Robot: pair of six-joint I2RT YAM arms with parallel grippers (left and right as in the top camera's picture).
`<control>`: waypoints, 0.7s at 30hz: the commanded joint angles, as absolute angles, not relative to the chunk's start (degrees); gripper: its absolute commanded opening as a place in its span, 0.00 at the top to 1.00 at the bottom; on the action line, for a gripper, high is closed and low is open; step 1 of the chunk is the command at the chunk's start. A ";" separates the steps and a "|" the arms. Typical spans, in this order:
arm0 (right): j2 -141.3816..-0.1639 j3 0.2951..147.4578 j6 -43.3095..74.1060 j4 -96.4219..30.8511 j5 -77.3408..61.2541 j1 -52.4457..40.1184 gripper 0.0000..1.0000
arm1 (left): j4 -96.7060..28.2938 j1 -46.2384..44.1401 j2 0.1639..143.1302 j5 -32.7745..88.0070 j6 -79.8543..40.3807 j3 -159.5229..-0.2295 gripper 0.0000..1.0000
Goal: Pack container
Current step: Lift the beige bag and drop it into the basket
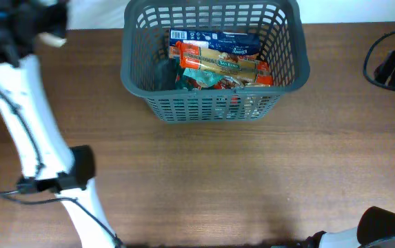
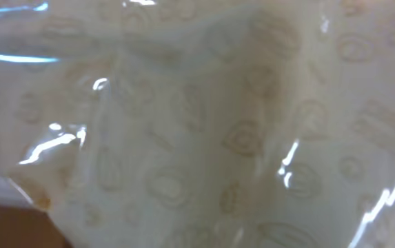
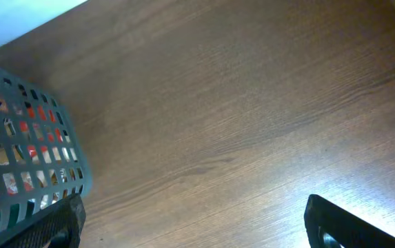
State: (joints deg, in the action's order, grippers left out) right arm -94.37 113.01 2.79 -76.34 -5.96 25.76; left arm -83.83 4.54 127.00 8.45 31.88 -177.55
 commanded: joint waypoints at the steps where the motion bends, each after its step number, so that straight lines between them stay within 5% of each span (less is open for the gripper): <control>1: -94.04 112.77 2.87 -76.31 -6.44 25.93 0.01 | -81.89 -4.64 125.84 9.67 44.51 -179.78 0.98; 9: -94.04 112.77 2.87 -76.31 -6.44 25.93 0.01 | -80.51 -19.86 126.37 9.61 60.16 -171.63 0.98; 21: -94.04 112.77 2.87 -76.31 -6.46 25.93 0.01 | -72.10 -22.26 127.63 7.94 60.10 -147.28 0.98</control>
State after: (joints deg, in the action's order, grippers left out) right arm -94.37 113.01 2.81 -76.34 -5.96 25.76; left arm -72.95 -22.17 127.04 8.88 58.87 -150.21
